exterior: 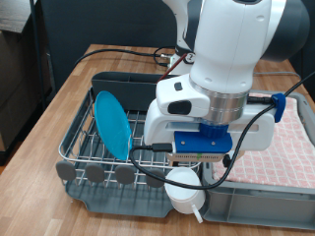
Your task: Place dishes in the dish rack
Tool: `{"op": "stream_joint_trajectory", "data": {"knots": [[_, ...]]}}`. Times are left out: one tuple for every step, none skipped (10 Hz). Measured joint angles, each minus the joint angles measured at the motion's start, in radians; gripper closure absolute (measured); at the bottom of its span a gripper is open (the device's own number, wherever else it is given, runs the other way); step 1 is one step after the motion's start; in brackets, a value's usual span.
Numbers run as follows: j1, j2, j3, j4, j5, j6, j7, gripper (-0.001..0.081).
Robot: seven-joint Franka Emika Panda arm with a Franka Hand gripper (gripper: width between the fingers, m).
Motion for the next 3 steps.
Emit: {"op": "stream_joint_trajectory", "data": {"knots": [[0.001,-0.013,0.0,0.006,0.0,-0.016,0.0,0.0003],[0.002,-0.025,0.0,0.016,-0.001,-0.039,0.0,0.0003],[0.005,-0.036,0.0,0.026,-0.002,-0.057,0.0,0.0003]]}}
